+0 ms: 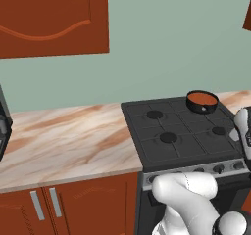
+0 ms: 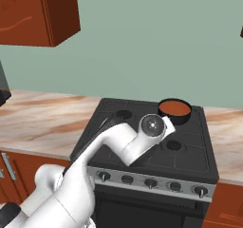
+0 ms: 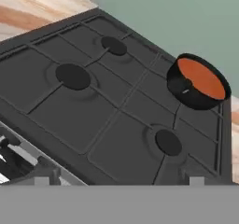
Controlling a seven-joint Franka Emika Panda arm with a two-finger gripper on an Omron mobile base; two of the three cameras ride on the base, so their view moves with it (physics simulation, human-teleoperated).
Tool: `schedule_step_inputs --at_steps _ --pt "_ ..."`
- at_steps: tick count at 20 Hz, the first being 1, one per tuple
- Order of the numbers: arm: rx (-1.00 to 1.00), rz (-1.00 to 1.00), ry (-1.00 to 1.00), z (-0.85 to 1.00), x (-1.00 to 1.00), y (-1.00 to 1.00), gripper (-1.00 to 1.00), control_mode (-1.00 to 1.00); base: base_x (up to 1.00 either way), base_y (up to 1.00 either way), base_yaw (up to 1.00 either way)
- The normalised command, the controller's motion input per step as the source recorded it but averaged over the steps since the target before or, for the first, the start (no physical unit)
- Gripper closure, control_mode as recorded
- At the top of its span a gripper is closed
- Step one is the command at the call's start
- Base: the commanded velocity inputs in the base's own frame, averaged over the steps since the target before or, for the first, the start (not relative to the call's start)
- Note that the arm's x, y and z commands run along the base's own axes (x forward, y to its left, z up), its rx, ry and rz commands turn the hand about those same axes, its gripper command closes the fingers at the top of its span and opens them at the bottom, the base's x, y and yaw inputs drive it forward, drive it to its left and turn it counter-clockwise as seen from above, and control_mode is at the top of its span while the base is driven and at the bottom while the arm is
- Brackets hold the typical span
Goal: Wait until the marinara sauce is simmered to a deep red color and then turn off the stove.
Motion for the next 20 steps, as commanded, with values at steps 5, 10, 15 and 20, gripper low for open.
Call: schedule_step_inputs --at_steps 5,10,15,20 --pt "-0.18 0.38 -0.28 -0.53 0.00 -0.89 -1.00 -1.00 0.00 0.00 0.00" --pt "-0.20 0.33 -0.05 -0.69 0.00 -0.73 -1.00 -1.00 0.00 0.00 0.00" --pt "-0.14 0.27 -0.03 -0.64 -0.15 -0.82 -1.00 -1.00 0.00 0.00 0.00" --pt "-0.07 0.27 -0.04 -0.50 -0.40 -0.49 -1.00 -1.00 0.00 0.00 0.00"
